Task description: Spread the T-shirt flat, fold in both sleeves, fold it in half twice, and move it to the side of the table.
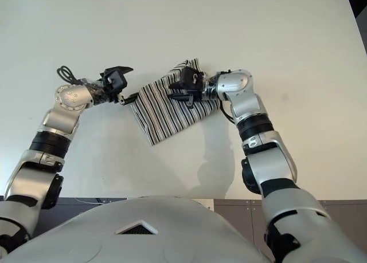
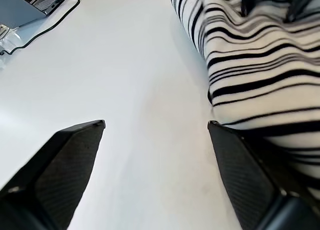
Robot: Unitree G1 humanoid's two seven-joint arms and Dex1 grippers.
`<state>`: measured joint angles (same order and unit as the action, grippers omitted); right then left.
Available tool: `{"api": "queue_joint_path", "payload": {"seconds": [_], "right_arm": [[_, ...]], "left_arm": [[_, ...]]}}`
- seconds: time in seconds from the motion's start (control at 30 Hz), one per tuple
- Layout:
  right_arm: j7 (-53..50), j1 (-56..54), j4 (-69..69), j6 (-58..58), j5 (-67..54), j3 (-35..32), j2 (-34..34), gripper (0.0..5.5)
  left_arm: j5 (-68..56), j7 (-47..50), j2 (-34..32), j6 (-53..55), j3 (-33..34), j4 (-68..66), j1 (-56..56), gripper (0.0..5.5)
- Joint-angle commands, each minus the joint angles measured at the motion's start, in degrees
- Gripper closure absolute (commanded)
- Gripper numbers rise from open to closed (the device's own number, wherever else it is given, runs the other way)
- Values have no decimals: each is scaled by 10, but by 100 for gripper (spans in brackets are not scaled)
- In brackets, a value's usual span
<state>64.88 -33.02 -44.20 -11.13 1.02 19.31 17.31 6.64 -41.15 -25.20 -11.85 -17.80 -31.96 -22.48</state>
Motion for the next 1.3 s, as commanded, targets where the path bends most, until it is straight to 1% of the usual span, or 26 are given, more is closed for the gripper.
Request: {"api": "queue_joint_path", "payload": {"seconds": [0.03, 0.07, 0.1, 0.13, 0.23, 0.33, 0.37, 0.47, 0.57, 0.6, 0.67, 0.8, 0.87, 0.93, 0.97, 1.0, 1.1, 1.17, 1.23, 1.27, 1.3], "right_arm": [[34, -9, -37, -8, 31, 23, 17, 421], [30, -13, -58, -15, 40, 25, 20, 421], [5, -22, -92, -20, 49, 22, 22, 421], [-24, -32, -125, -23, 54, 16, 23, 421], [-166, -53, -232, 2, 51, -28, 55, 421], [-295, -37, -298, 49, 30, -85, 107, 421], [-331, -25, -313, 76, 12, -115, 125, 421], [-465, 29, -345, 155, -75, -242, 188, 421], [-571, 75, -350, 184, -154, -353, 214, 421], [-599, 93, -349, 187, -170, -380, 217, 421], [-625, 115, -344, 173, -172, -399, 215, 421], [-632, 102, -325, 88, -148, -400, 207, 421], [-639, 89, -303, 10, -127, -391, 218, 421], [-654, 68, -246, -108, -80, -358, 221, 421], [-661, 71, -183, -149, -66, -348, 208, 421], [-667, 89, -90, -171, -57, -338, 186, 421], [-682, 180, 192, -142, -43, -286, 97, 421], [-685, 244, 344, -88, -42, -210, 21, 421], [-682, 293, 411, -57, -42, -143, -40, 421], [-681, 311, 415, -49, -31, -121, -60, 421], [-680, 325, 415, -41, -25, -113, -71, 421]], "left_arm": [[28, 12, 5, -16, -9, -48, -13, 103], [26, 17, 8, -21, -5, -54, -19, 92], [23, 28, 12, -26, 2, -62, -28, 75], [21, 40, 15, -30, 10, -71, -39, 70], [13, 113, 18, -47, 53, -118, -90, 70], [7, 147, 11, -62, 81, -146, -111, 70], [6, 149, 9, -67, 86, -147, -106, 70], [-1, 141, 11, -74, 93, -129, -78, 70], [-7, 138, 14, -69, 100, -106, -61, 70], [-9, 136, 15, -66, 100, -100, -59, 70], [-11, 130, 20, -60, 98, -91, -61, 70], [-9, 127, 20, -54, 98, -58, -47, 70], [-18, 134, 23, -52, 109, -18, -36, 70], [-37, 171, 24, -40, 144, 71, -3, 70], [-50, 189, 30, -28, 163, 130, 20, 70], [-64, 206, 39, -14, 179, 189, 44, 70], [-87, 250, 68, 36, 203, 312, 105, 70], [-102, 278, 94, 65, 214, 352, 137, 70], [-122, 293, 118, 94, 219, 370, 164, 70], [-134, 297, 129, 109, 221, 379, 184, 70], [-137, 302, 139, 120, 215, 389, 202, 70]]}}
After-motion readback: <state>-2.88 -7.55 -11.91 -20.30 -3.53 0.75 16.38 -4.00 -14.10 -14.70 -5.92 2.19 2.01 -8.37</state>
